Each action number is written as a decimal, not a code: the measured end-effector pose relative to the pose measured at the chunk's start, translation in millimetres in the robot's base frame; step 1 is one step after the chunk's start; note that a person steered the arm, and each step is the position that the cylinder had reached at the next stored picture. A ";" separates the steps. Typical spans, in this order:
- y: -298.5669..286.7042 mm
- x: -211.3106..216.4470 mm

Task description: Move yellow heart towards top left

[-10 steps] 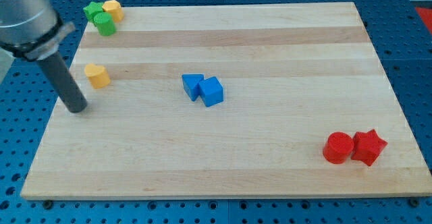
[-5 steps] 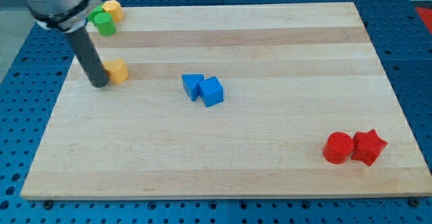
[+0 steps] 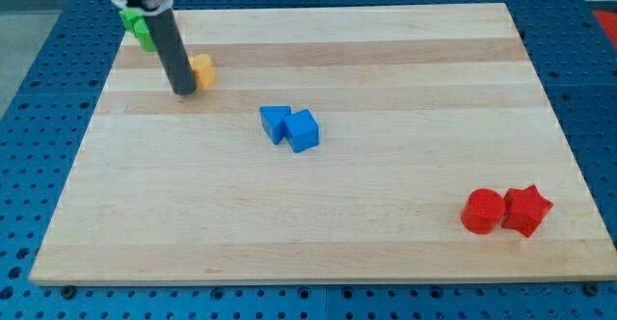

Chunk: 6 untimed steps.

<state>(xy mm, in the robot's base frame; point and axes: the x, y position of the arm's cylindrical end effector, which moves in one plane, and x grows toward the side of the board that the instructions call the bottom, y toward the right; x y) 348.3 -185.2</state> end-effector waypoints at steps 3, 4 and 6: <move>1.0 -37.5; 5.9 -28.9; 44.0 -39.6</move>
<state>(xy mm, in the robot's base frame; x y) 308.7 -141.2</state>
